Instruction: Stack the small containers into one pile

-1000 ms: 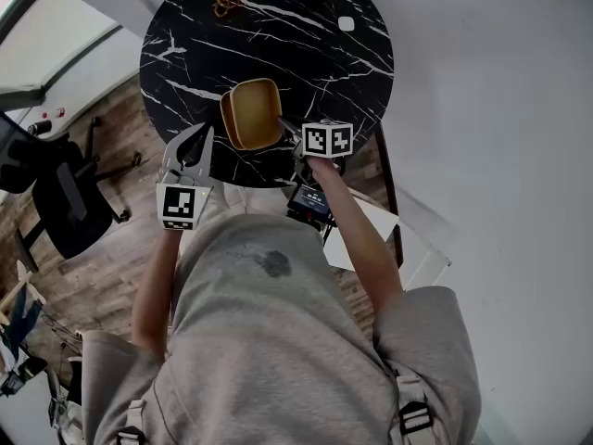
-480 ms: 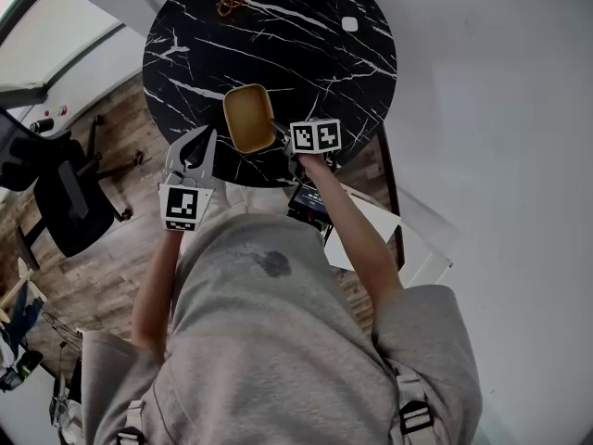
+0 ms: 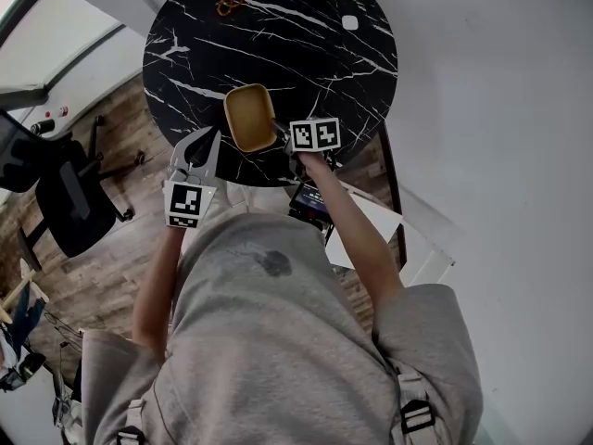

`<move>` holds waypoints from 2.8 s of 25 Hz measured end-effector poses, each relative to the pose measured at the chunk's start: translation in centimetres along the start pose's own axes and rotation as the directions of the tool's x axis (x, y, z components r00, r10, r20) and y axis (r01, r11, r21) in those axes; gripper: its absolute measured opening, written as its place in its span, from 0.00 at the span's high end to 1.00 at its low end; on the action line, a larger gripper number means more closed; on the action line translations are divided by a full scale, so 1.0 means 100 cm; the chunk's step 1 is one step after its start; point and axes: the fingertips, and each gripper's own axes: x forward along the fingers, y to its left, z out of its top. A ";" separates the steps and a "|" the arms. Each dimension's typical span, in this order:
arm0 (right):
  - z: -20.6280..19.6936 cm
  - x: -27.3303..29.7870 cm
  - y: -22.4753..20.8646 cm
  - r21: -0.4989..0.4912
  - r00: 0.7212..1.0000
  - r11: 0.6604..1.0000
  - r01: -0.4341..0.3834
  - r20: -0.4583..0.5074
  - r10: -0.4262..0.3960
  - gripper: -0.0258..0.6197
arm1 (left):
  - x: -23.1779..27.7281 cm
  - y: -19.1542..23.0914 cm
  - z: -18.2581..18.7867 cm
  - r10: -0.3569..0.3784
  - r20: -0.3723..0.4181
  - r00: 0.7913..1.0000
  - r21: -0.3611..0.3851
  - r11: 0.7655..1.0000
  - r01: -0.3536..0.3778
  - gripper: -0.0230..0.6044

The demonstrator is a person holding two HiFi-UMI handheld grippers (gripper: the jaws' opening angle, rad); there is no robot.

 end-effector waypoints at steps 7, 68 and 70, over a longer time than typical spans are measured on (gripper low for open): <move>-0.007 -0.005 0.011 -0.043 0.993 0.994 -0.105 -0.051 0.103 0.72 | 0.009 -0.012 -0.037 -0.102 -0.086 0.991 -0.129 0.988 0.090 0.89; -0.035 -0.065 -0.045 -0.106 0.973 0.993 0.043 0.231 -0.018 0.69 | 0.070 -0.041 -0.117 -0.231 -0.300 0.926 -0.337 0.933 0.123 0.81; -0.031 -0.076 -0.043 -0.180 0.959 0.979 0.094 0.279 -0.041 0.72 | 0.062 -0.043 -0.111 -0.203 -0.277 0.939 -0.307 0.945 0.114 0.82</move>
